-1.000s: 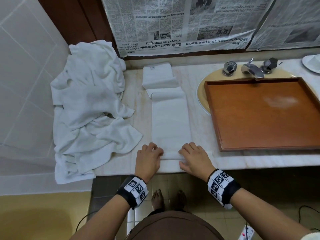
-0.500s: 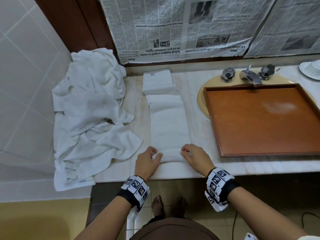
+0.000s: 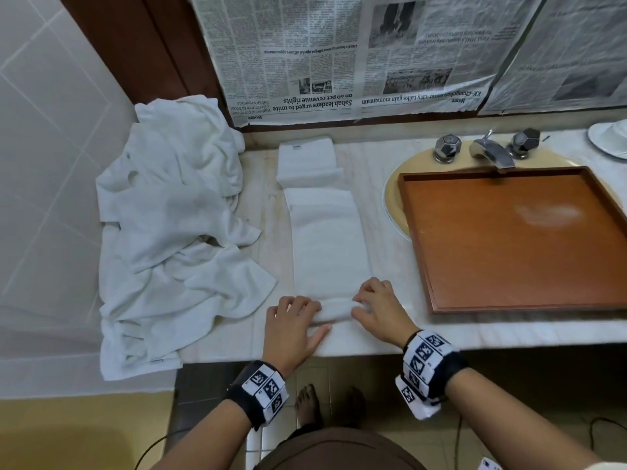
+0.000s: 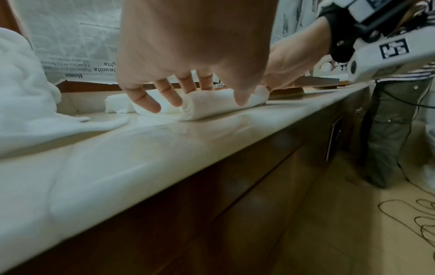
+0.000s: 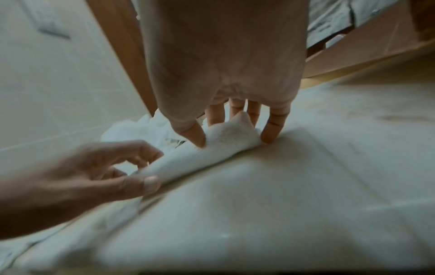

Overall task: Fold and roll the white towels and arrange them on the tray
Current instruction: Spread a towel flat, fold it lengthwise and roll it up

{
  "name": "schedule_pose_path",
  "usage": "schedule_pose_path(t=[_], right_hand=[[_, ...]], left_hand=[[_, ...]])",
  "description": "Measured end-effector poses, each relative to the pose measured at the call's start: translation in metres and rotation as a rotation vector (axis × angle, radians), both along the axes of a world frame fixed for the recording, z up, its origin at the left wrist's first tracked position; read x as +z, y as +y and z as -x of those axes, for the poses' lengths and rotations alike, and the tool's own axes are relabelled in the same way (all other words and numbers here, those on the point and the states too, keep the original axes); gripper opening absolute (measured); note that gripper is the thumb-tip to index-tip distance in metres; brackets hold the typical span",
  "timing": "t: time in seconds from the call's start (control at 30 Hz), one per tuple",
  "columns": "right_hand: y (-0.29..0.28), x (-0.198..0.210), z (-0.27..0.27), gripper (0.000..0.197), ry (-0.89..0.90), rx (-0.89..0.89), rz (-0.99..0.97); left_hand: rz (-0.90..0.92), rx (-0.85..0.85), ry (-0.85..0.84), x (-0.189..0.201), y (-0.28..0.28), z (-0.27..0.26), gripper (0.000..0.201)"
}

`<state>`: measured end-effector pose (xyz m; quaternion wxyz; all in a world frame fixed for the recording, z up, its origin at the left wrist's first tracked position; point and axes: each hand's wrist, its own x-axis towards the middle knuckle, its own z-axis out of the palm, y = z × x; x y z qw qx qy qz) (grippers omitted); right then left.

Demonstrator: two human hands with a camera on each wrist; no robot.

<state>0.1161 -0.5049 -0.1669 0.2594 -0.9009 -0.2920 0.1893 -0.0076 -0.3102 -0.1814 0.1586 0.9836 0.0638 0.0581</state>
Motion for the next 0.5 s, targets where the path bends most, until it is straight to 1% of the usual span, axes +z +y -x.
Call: schedule_pose_path(t=[0.03,0.07,0.1,0.13,0.17,0.2,0.27,0.33,0.4,0.5], right_hand=[[0.002,0.001,-0.003,0.027,0.033,-0.015,-0.001],[0.003,0.002,-0.005,0.026,0.05,-0.02,0.002],[0.003,0.003,-0.006,0.027,0.044,-0.025,0.005],[0.003,0.003,-0.006,0.027,0.003,-0.029,0.003],[0.002,0.002,-0.004,0.027,-0.075,-0.031,-0.003],[0.001,0.002,-0.002,0.027,-0.17,-0.018,0.001],[0.002,0.002,0.001,0.02,-0.323,0.062,0.05],[-0.001,-0.001,0.002,0.019,-0.343,0.15,0.051],[-0.004,-0.003,-0.001,0.026,-0.273,0.194,-0.005],[-0.001,-0.001,-0.01,0.029,-0.118,0.13,-0.081]], left_hand=[[0.022,0.012,0.006,0.0,0.003,-0.002,0.036],[0.089,0.044,0.028,0.001,0.008,-0.006,0.038],[0.2,0.092,0.059,0.003,0.012,-0.012,0.042],[0.34,0.146,0.083,0.005,0.015,-0.017,0.044],[0.46,0.196,0.082,0.007,0.018,-0.021,0.044],[0.532,0.235,0.064,0.009,0.019,-0.024,0.041],[0.553,0.299,0.064,0.011,0.018,-0.028,0.033],[0.551,0.362,0.093,0.012,0.015,-0.031,0.032],[0.52,0.394,0.114,0.012,0.013,-0.032,0.035],[0.393,0.309,0.112,0.011,0.01,-0.029,0.035]])
